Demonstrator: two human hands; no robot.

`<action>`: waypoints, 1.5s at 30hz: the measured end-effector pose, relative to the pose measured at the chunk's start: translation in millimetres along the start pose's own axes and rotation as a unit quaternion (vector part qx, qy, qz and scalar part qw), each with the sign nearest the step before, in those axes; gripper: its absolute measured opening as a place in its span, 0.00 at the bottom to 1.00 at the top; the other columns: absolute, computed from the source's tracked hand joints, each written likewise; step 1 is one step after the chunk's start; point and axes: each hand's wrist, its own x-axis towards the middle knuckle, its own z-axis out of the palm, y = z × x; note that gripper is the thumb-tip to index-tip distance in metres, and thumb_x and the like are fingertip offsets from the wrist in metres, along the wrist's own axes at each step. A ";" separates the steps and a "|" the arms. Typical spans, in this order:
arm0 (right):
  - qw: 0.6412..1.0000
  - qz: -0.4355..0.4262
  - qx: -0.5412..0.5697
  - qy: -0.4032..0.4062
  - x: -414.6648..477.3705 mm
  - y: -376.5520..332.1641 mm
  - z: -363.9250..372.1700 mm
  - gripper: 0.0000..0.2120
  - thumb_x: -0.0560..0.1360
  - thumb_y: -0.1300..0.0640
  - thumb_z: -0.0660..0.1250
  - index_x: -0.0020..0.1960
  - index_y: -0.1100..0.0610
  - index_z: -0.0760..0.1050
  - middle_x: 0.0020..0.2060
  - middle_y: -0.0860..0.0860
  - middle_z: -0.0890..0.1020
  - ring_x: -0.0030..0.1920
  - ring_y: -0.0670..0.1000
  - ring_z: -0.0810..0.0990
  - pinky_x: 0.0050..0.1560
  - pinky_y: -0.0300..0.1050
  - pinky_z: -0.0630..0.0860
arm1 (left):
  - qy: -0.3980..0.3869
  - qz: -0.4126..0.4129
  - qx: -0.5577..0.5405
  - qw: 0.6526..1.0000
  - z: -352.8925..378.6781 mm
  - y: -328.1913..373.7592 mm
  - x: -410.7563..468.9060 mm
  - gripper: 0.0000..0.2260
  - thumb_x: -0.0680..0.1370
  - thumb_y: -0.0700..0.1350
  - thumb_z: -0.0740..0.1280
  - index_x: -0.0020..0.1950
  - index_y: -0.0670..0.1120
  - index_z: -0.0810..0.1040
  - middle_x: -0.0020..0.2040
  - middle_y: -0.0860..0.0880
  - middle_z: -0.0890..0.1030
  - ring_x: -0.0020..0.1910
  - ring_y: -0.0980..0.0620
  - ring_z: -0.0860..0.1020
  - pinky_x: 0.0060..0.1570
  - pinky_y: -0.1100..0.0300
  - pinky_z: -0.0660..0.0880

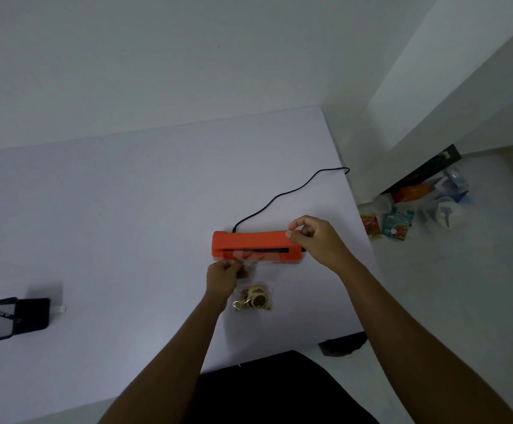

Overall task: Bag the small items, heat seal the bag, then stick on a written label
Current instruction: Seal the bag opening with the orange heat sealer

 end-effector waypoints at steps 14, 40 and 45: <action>0.998 0.051 0.009 0.024 5.0 32.0 8.5 0.06 0.76 0.53 0.72 0.50 0.54 0.80 0.29 0.50 0.74 0.29 0.45 0.72 0.35 0.38 0.71 | -0.002 -0.002 0.004 1.000 -0.2 2.1 1.4 0.09 0.79 0.44 0.67 0.44 0.41 0.82 0.44 0.43 0.86 0.43 0.47 0.85 0.38 0.60 0.77; 0.992 0.105 0.040 0.061 14.4 63.3 19.6 0.13 0.73 0.51 0.75 0.51 0.58 0.81 0.31 0.49 0.77 0.31 0.47 0.75 0.37 0.41 0.72 | -0.001 -0.006 -0.002 1.000 -1.5 4.3 -0.7 0.07 0.78 0.44 0.68 0.44 0.42 0.81 0.42 0.44 0.86 0.41 0.47 0.85 0.38 0.59 0.78; 0.992 0.101 0.047 0.068 14.1 65.6 21.5 0.13 0.73 0.51 0.75 0.50 0.59 0.81 0.30 0.49 0.77 0.30 0.47 0.74 0.36 0.44 0.73 | 0.007 -0.007 0.006 1.000 -0.6 2.7 1.6 0.08 0.77 0.44 0.69 0.41 0.41 0.83 0.41 0.43 0.86 0.40 0.48 0.85 0.39 0.58 0.77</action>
